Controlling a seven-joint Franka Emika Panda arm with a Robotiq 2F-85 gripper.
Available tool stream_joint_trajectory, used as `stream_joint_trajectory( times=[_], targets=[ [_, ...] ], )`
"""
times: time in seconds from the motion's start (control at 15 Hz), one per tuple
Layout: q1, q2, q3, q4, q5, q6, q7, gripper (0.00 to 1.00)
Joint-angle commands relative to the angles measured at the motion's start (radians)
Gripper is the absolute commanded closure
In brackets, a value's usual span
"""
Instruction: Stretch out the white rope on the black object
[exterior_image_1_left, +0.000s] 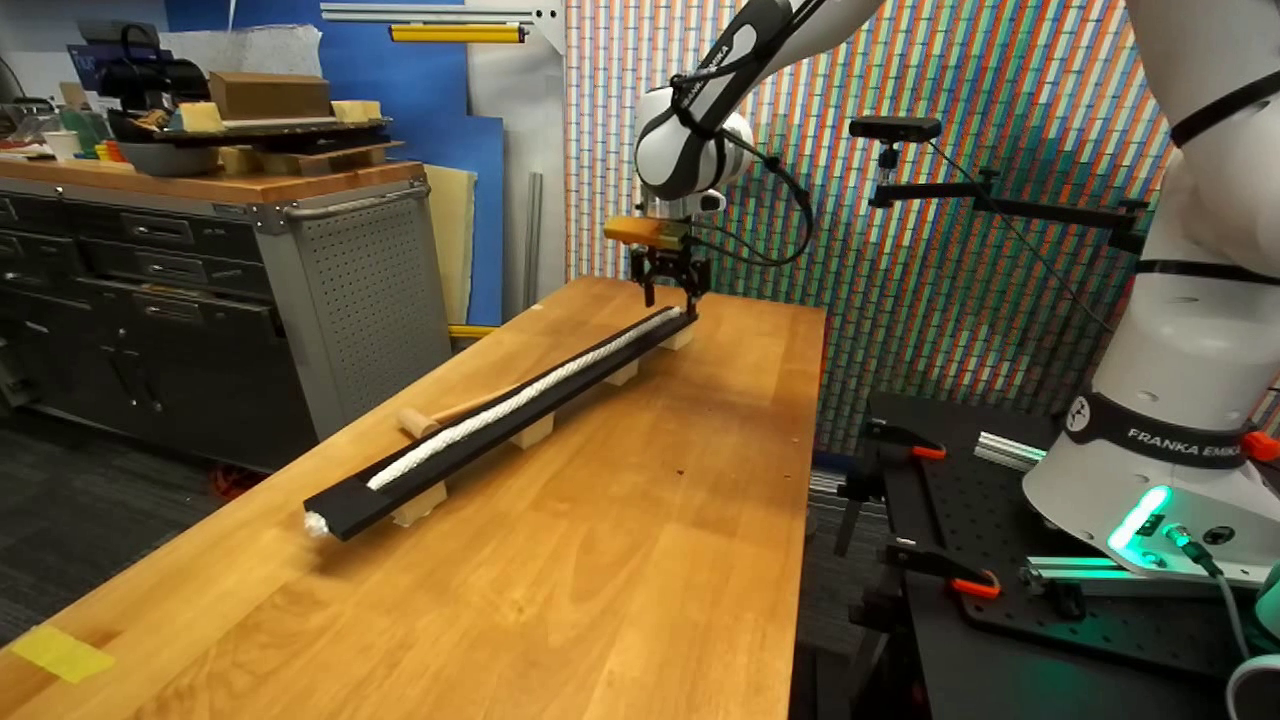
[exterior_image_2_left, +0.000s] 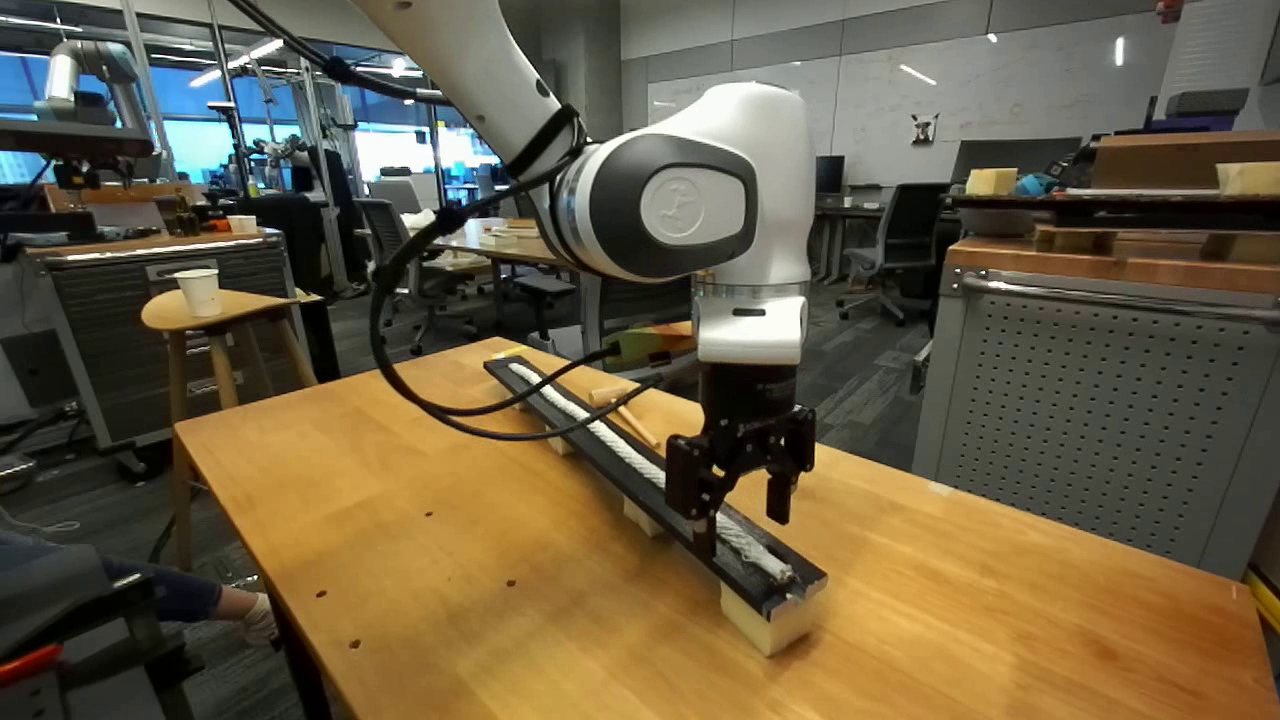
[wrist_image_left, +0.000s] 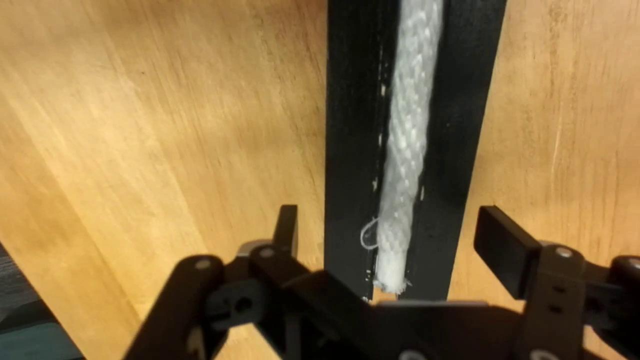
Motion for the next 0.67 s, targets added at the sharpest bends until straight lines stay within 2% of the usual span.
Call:
stream_joint_trajectory(
  times=[0.0, 0.27, 0.6],
  targets=[
    [0.026, -0.103, -0.005, -0.097, -0.017, 0.044, -0.063, 0.0],
    [0.081, -0.192, -0.008, -0.184, -0.097, 0.076, -0.128, 0.0],
    [0.127, -0.332, 0.028, -0.308, -0.169, 0.115, -0.262, 0.0]
  ],
)
